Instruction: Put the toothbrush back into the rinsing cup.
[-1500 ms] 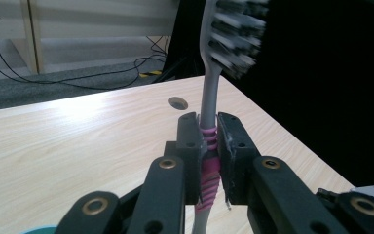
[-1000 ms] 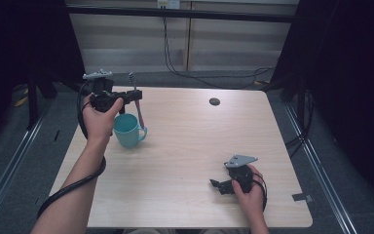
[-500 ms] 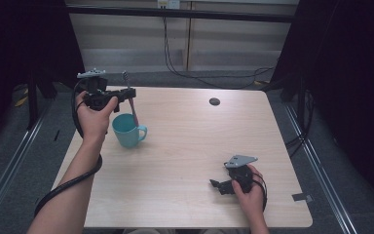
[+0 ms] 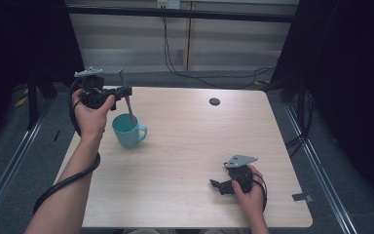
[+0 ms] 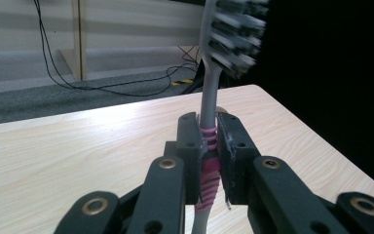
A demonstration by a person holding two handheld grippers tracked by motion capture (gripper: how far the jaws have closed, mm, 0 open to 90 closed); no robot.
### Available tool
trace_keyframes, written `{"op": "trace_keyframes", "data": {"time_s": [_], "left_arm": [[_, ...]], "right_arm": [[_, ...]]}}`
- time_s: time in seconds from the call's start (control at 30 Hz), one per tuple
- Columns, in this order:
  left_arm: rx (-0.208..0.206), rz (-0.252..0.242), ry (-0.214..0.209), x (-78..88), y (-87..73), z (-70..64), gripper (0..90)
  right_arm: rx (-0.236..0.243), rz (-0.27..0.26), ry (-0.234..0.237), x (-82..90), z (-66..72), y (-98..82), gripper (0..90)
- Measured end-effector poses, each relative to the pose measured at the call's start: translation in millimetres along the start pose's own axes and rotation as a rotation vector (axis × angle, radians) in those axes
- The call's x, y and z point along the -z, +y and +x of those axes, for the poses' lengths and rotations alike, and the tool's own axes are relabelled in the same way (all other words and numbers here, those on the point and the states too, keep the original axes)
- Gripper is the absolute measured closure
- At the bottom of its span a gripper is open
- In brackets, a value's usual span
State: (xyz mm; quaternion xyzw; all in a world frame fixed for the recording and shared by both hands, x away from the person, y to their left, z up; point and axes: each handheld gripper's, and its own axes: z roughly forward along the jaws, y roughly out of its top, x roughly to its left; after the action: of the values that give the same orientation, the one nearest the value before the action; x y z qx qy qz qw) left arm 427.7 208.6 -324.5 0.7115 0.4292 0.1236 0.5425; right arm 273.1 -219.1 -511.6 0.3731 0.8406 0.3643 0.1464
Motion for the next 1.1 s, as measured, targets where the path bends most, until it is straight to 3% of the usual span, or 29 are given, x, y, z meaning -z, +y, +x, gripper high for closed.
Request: {"op": "trace_keyframes", "data": {"time_s": [1.1], "left_arm": [[-0.022,0.003,0.047,-2.8,0.8,12.5,80.9]], "right_arm": [[0.006,-0.004,0.002,-0.3,-0.3,0.1,12.8]]}}
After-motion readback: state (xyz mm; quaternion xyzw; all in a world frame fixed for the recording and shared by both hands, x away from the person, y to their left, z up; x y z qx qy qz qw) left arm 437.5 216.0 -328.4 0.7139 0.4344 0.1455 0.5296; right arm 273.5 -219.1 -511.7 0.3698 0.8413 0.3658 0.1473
